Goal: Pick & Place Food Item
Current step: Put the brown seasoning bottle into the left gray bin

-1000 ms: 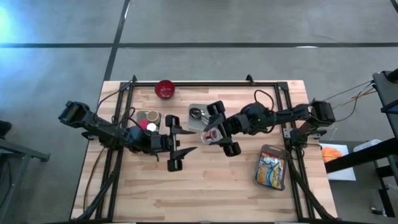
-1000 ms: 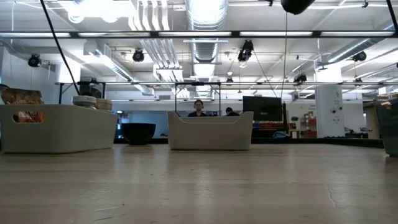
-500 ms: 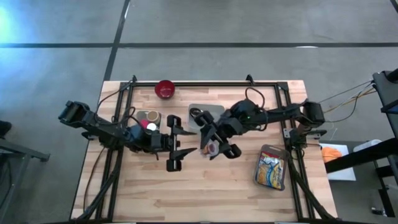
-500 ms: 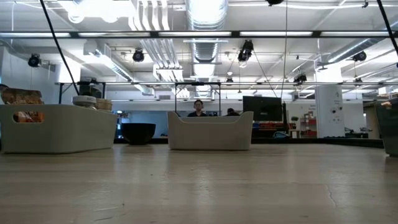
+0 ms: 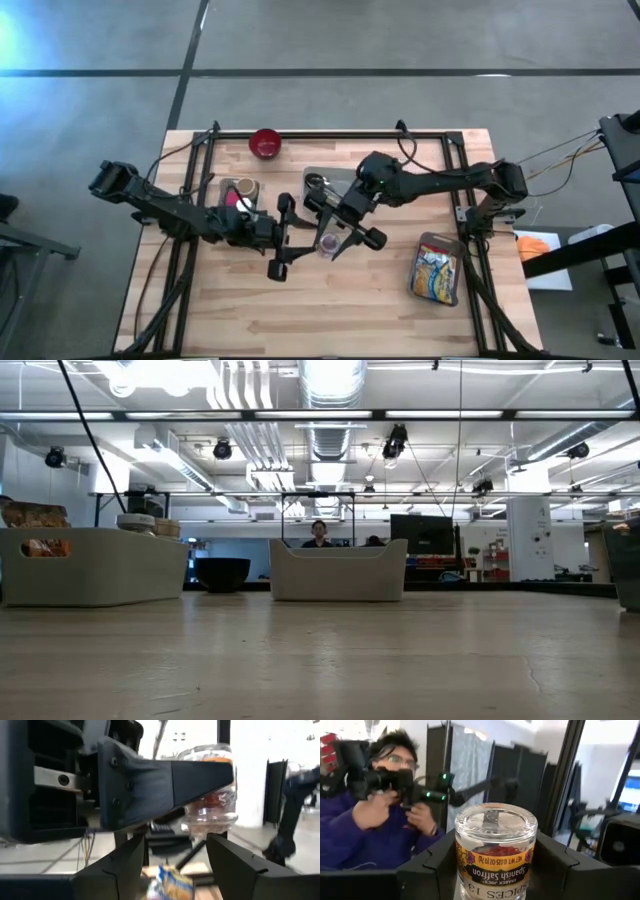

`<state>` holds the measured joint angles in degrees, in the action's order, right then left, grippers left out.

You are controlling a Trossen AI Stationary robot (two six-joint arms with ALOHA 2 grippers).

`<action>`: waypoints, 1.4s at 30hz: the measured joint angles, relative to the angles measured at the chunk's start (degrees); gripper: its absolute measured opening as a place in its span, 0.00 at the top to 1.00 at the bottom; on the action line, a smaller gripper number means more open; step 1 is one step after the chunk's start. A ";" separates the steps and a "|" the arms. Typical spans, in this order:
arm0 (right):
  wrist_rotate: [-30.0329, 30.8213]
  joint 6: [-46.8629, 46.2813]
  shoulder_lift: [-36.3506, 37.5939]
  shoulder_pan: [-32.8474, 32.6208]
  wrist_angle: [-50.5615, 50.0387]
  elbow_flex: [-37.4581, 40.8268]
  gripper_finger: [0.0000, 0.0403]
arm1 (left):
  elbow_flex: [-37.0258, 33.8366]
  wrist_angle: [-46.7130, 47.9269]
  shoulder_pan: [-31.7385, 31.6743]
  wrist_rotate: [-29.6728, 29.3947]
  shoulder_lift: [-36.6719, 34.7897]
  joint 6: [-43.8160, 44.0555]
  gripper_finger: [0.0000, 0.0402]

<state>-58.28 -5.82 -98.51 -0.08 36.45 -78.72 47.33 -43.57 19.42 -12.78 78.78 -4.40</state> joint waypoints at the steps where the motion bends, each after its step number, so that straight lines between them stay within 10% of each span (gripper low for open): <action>1: -0.63 1.01 0.20 0.05 -2.08 -0.12 0.54 | 0.00 1.28 0.22 0.19 0.00 0.01 0.45; 14: -5.15 6.85 0.93 0.55 -15.70 -0.21 0.54 | 0.00 15.52 2.60 0.28 0.02 1.89 0.45; 32: -12.33 7.41 0.88 0.47 -20.23 0.59 0.54 | 0.02 10.21 3.52 6.64 0.02 4.65 0.45; 42: 8.40 7.82 3.06 0.95 -30.30 0.63 0.54 | 0.02 22.84 6.59 -4.59 -3.91 13.90 0.45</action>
<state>-49.89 2.00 -95.45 0.86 6.14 -78.08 47.35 -20.73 26.01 -17.37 74.87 9.50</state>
